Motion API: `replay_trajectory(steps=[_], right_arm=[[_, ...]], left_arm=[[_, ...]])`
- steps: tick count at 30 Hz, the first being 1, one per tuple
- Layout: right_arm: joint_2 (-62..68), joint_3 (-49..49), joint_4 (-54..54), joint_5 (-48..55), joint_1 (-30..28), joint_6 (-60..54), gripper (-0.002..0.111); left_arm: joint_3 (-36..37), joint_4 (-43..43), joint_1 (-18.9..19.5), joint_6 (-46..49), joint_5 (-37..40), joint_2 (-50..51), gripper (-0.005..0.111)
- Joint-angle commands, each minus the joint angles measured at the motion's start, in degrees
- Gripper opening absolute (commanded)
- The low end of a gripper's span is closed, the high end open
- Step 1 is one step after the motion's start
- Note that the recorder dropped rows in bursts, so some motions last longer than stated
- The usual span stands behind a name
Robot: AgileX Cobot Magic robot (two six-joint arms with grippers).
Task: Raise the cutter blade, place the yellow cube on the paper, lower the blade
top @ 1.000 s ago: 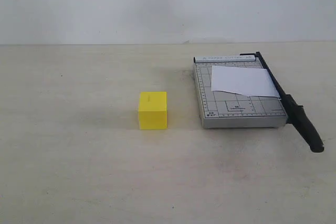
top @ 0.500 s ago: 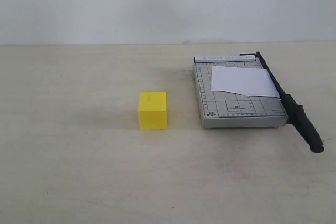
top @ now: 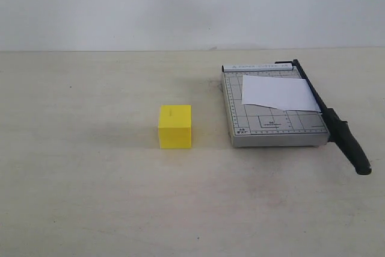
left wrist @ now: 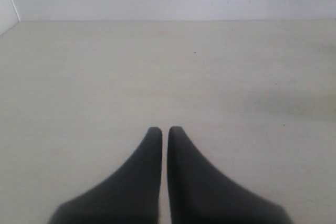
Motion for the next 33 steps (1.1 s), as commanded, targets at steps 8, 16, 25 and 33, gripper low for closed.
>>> replay_trajectory(steps=[8, 16, 25, 33], right_arm=[[-0.23, 0.27, 4.37, -37.60, -0.32, 17.75, 0.000], [-0.23, 0.20, 24.29, -34.83, -0.32, 22.84, 0.000], [-0.23, 0.20, 32.50, -32.21, -0.32, -13.49, 0.000], [2.98, -1.90, 44.36, -44.92, -0.32, -29.67, 0.000]], left_arm=[[-0.24, 0.10, 0.11, -0.49, -0.52, -0.21, 0.004], [-0.24, 0.10, 0.11, -0.49, -0.52, -0.21, 0.004], [-0.24, 0.10, 0.11, -0.49, -0.52, -0.21, 0.004], [-0.24, 0.10, 0.11, -0.49, -0.52, -0.21, 0.004]])
